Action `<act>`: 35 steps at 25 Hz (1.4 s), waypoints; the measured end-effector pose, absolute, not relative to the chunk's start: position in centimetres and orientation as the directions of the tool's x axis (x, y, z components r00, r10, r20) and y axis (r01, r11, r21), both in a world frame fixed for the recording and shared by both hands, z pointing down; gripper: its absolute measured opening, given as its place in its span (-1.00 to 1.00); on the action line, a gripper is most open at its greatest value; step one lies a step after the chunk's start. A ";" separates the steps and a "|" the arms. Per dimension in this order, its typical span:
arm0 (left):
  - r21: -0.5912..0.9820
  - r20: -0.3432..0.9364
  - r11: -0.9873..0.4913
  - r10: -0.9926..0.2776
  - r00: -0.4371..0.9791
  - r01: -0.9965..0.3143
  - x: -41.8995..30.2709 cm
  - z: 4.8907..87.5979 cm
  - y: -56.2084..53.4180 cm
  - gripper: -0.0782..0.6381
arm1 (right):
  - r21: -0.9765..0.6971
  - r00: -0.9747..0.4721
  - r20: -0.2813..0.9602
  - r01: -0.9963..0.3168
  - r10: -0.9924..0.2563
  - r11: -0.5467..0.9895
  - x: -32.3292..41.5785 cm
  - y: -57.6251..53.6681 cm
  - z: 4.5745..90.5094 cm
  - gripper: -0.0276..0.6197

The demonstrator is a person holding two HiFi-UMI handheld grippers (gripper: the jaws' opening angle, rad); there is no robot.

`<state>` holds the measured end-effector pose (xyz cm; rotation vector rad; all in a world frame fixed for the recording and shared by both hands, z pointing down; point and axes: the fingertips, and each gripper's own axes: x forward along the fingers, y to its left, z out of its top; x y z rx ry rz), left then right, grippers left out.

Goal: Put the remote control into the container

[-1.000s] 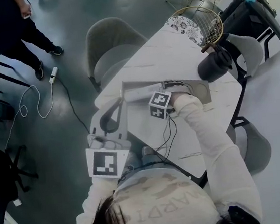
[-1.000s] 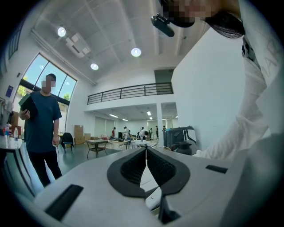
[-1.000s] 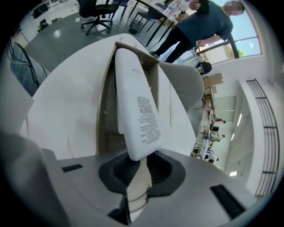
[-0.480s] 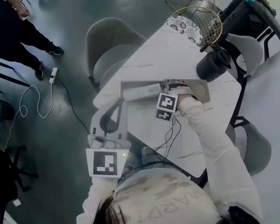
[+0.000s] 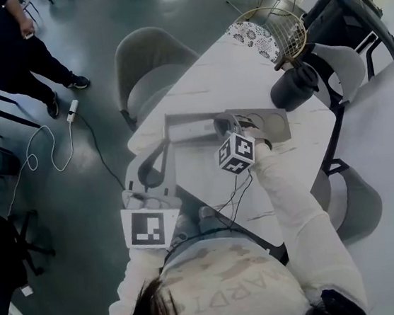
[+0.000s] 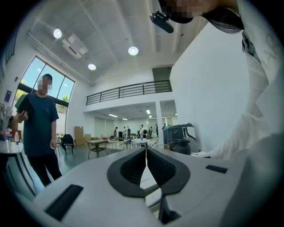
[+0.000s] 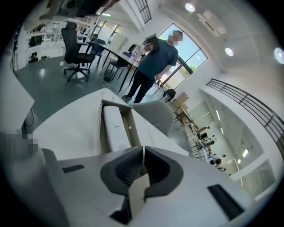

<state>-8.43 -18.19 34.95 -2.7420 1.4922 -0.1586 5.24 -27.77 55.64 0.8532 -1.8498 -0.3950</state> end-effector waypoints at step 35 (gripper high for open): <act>-0.105 0.018 -0.576 -0.816 0.577 -0.811 2.4 32.4 -0.5 -0.74 | -0.012 -0.609 -0.051 -0.792 -0.792 0.610 9.3 -1.6 33.0 -0.84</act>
